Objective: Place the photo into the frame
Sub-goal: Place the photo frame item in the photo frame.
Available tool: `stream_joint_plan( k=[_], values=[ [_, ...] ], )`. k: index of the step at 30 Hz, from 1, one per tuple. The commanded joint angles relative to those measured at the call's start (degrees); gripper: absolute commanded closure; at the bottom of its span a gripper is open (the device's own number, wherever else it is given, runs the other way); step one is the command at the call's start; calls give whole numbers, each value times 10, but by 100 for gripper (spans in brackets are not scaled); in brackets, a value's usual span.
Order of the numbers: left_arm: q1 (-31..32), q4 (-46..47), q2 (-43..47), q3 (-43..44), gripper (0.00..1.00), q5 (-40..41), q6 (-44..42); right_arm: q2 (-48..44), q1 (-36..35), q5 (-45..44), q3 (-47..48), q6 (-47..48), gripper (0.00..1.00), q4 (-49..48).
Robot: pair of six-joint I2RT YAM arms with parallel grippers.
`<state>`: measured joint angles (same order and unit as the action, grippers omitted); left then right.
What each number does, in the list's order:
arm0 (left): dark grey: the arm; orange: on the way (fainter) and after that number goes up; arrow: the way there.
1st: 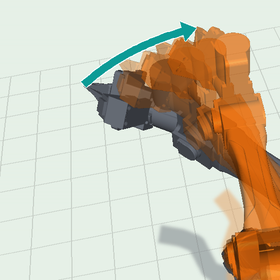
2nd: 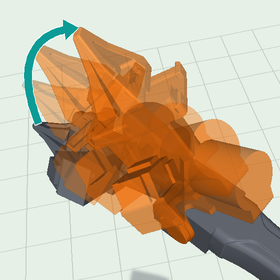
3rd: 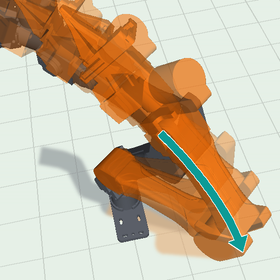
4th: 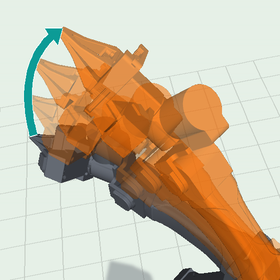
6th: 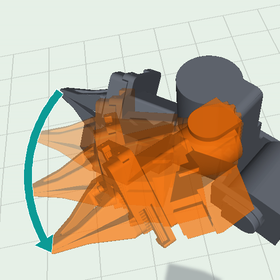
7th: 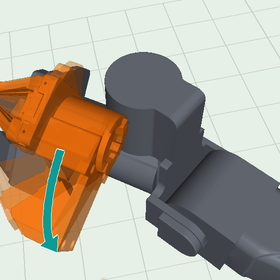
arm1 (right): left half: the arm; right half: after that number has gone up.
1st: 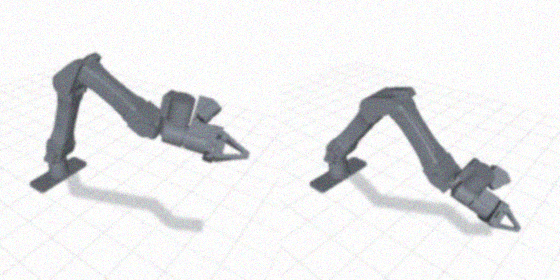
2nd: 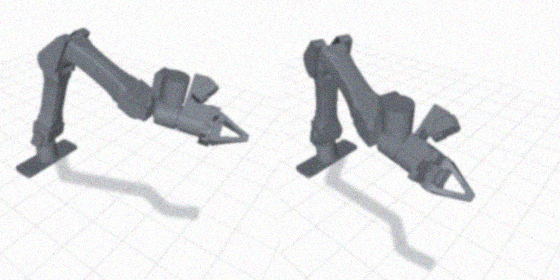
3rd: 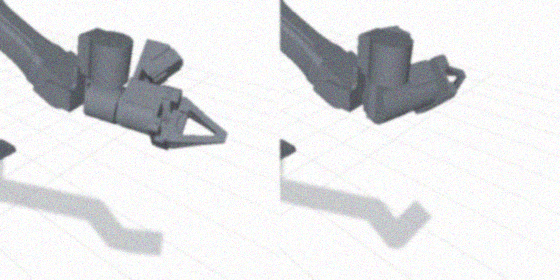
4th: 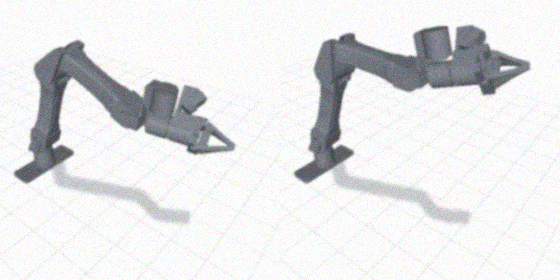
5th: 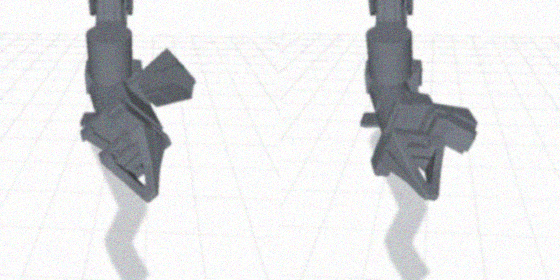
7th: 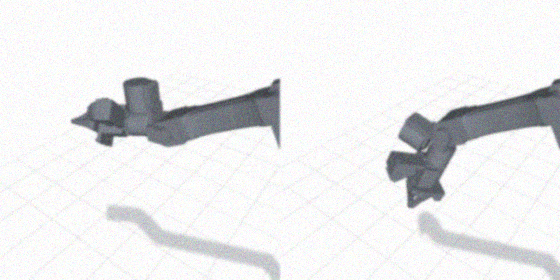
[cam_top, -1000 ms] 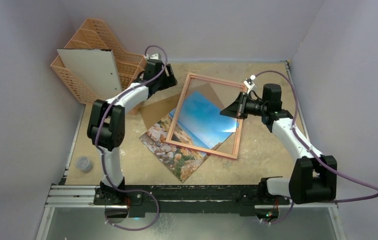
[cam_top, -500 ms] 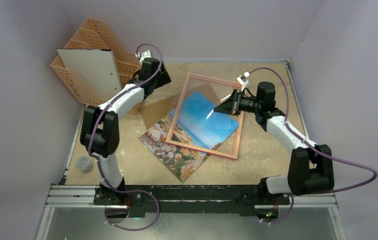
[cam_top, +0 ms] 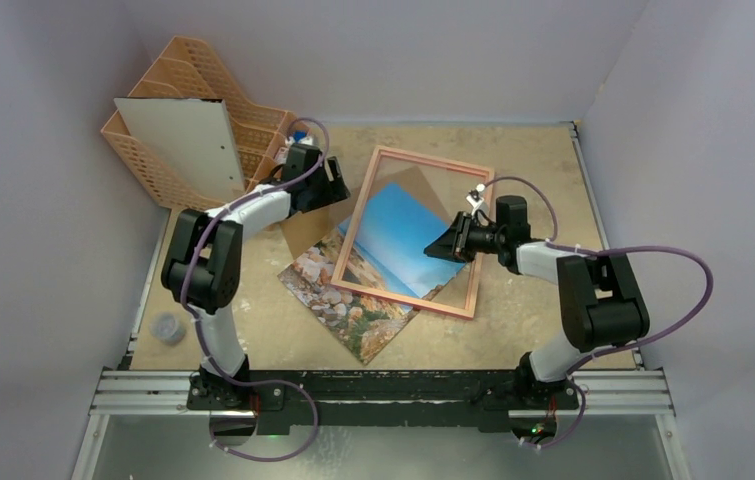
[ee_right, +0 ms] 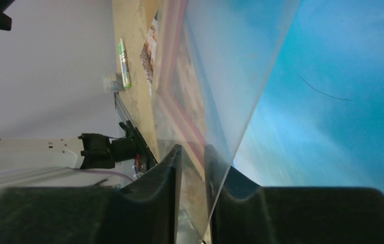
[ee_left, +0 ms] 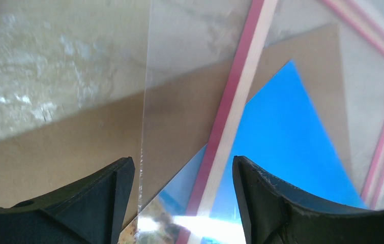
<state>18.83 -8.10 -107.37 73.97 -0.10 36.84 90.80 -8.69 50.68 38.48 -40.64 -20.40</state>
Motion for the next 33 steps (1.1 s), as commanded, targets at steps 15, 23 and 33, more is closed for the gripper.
stream_joint_plan(
  k=[15,23,33],
  values=[
    [1,-39,-56,-39,32,-52,-67,15,1,-160,0,-7,18,-163],
    [9,-54,-76,-38,39,-40,-104,109,9,-145,81,-12,19,-223],
    [23,-80,-95,-25,40,-15,-126,198,23,-116,164,-5,23,-261]
  ],
)
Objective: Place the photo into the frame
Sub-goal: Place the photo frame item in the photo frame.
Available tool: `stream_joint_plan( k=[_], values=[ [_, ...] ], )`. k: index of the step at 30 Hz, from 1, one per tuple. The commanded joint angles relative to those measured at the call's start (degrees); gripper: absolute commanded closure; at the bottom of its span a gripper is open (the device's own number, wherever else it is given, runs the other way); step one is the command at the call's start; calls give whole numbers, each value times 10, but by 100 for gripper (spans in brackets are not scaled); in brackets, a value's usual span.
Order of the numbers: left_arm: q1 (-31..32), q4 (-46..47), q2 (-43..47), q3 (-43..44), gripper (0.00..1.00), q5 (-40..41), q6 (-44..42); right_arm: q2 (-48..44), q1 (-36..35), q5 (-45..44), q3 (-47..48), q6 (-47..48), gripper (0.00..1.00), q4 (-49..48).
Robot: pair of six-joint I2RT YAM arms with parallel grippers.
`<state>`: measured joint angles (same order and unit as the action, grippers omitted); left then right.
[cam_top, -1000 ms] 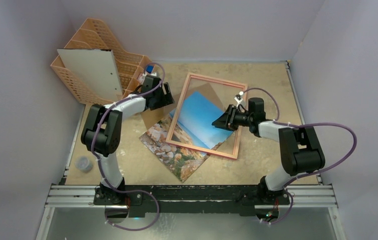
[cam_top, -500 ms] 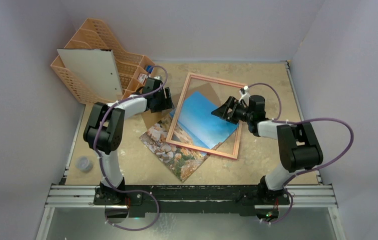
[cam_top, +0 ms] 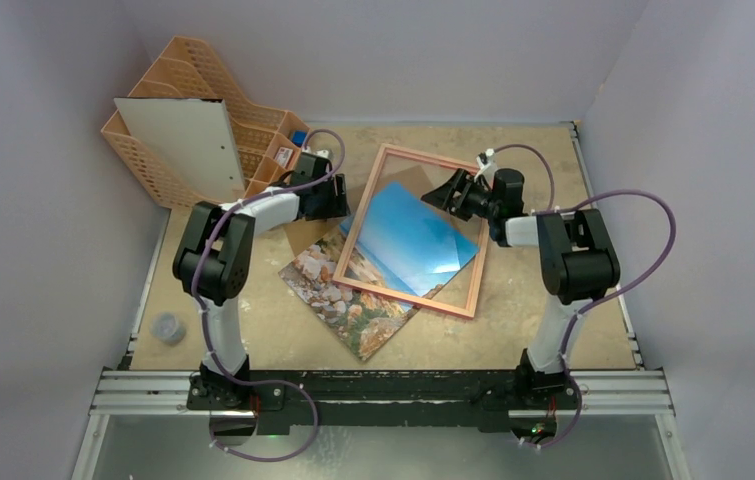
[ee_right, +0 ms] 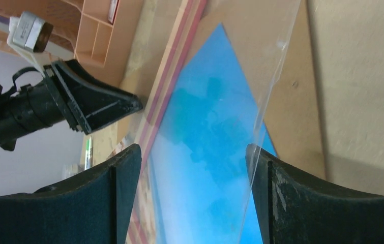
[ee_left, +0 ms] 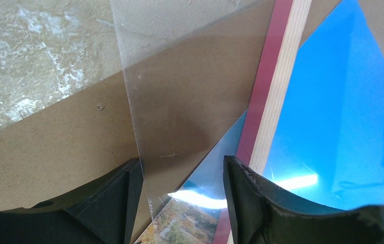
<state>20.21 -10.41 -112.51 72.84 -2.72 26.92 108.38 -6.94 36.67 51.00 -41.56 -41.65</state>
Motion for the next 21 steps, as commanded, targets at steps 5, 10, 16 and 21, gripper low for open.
stream_joint_plan(
  k=[5,10,16,21],
  values=[
    [9,-55,-38,-10,40,8,-24,47,8,67,64,-11,44,-59],
    [9,-46,-21,-2,40,-5,-12,22,8,59,37,-23,80,-57],
    [8,-38,8,23,32,-25,16,-22,10,20,-24,-42,100,-81],
    [8,-21,34,43,25,-55,32,-84,20,-13,-123,-94,100,-157]
  ],
)
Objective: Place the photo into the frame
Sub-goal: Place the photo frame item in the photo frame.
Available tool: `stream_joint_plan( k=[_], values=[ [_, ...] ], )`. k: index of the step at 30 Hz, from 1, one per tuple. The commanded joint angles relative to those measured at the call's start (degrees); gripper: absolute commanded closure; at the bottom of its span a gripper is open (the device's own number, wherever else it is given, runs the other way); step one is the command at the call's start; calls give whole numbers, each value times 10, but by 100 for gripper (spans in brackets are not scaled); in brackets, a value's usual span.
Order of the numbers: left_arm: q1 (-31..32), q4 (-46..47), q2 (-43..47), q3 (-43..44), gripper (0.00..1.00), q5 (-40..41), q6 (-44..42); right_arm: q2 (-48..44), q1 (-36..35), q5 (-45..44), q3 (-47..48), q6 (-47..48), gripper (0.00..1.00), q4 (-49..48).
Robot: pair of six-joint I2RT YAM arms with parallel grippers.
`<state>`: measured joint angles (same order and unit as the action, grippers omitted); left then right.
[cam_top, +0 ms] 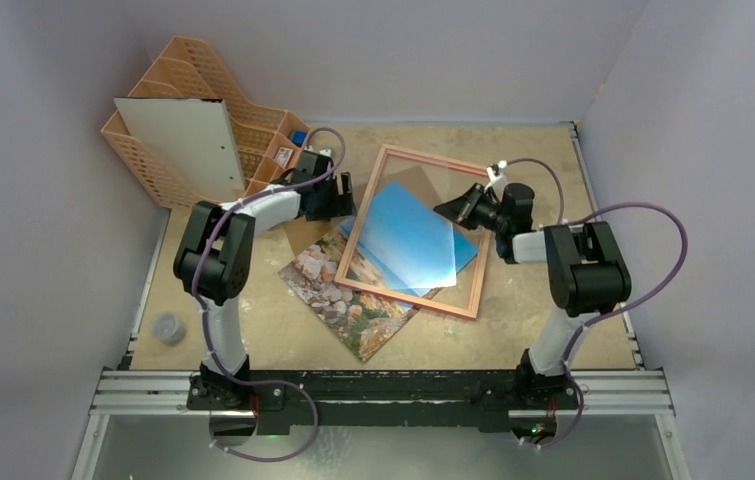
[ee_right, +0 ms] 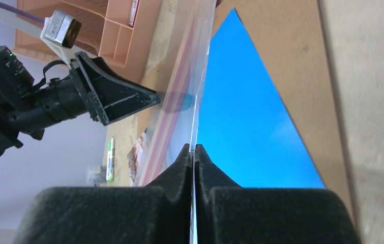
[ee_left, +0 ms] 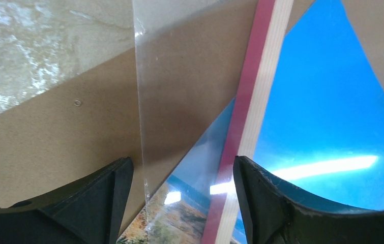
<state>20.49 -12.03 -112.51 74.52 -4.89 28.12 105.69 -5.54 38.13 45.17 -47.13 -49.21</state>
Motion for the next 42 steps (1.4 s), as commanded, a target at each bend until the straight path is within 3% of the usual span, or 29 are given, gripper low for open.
stream_joint_plan(
  k=[1,11,23,42],
  values=[
    [5,-2,37,31,24,-36,23,-72,7,-36,-84,-49,100,-95],
    [5,11,34,56,23,-40,46,-164,16,-143,-197,-105,100,-126],
    [5,10,7,76,25,-43,50,-175,34,-213,-245,-127,100,-156],
    [5,1,-38,105,25,-61,39,-98,76,-86,-189,-42,100,-123]
  ],
)
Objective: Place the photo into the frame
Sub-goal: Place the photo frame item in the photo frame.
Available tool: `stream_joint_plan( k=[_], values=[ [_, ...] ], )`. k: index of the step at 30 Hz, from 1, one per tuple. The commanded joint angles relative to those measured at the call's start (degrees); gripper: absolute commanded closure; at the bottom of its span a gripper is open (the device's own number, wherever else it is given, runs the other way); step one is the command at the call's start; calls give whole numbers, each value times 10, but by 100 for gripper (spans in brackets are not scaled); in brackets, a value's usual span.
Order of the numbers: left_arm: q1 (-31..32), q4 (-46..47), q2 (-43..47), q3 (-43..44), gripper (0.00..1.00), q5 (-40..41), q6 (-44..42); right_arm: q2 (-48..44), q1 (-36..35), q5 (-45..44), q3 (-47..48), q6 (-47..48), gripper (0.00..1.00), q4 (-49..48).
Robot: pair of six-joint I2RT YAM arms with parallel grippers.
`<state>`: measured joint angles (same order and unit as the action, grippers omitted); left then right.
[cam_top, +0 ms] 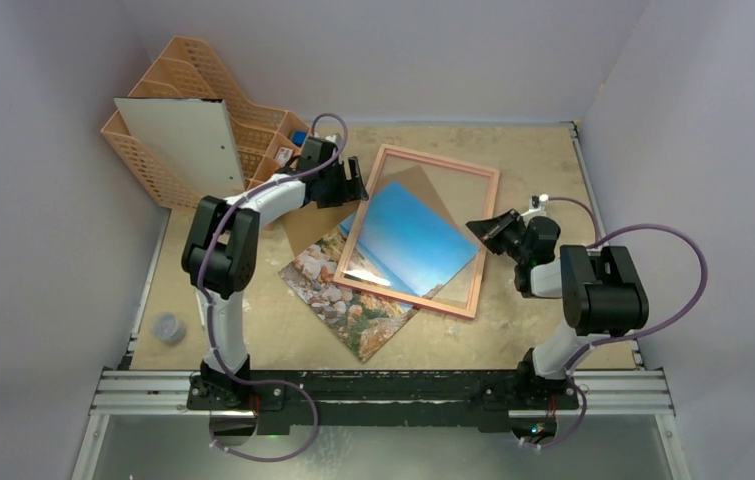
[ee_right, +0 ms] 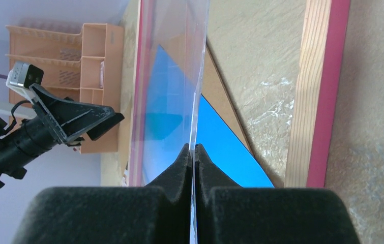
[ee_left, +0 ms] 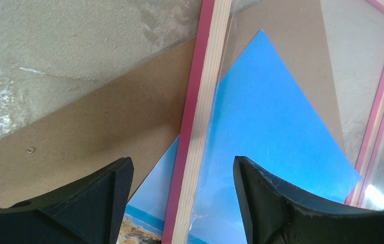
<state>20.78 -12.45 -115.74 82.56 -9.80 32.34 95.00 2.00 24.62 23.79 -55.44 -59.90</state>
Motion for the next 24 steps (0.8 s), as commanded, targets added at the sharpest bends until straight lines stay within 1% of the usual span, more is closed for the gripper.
stream_joint_plan(
  k=[1,6,9,24],
  values=[
    [2,4,-7,25,25,-12,-3,12,0,55,28,43,100,-15],
    [2,3,-17,30,26,-13,-7,22,1,79,36,51,100,-1],
    [2,3,-27,35,27,-16,-9,25,1,84,48,65,100,32],
    [2,22,-67,43,39,-46,-11,55,2,85,65,75,100,49]
  ],
)
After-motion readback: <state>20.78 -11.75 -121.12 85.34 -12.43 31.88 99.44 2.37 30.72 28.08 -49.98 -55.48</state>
